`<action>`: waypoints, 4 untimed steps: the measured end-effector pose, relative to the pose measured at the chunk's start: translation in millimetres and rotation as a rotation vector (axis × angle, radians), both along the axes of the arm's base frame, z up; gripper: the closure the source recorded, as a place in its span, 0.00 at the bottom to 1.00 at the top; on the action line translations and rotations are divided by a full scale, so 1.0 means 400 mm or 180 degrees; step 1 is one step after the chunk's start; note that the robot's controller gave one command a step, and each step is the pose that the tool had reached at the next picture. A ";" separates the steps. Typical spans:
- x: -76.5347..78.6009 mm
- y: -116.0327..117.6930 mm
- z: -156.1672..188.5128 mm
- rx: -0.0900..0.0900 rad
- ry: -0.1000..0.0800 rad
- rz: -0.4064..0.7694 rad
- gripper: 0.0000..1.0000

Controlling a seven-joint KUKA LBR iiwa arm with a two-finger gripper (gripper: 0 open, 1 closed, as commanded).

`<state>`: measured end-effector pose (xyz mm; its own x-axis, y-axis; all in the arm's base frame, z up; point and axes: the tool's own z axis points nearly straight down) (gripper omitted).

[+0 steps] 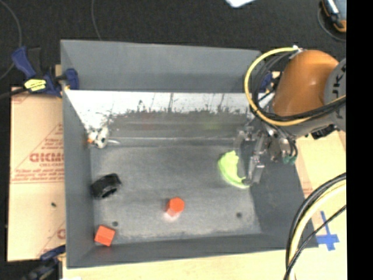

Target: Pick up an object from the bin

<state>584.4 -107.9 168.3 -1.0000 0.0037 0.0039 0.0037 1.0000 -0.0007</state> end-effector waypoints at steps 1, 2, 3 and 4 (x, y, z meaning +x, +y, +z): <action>0.004 0.001 0.012 -0.0004 -0.0026 0.0014 0.00; 0.015 -0.093 -0.244 -0.0005 -0.0012 -0.0131 0.00; 0.035 -0.094 -0.147 -0.0007 -0.0058 -0.0671 0.00; 0.051 -0.057 -0.169 -0.0012 -0.0044 -0.0365 0.00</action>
Offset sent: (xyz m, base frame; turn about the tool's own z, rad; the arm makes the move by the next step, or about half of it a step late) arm 0.0055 -0.0359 -0.0983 0.0377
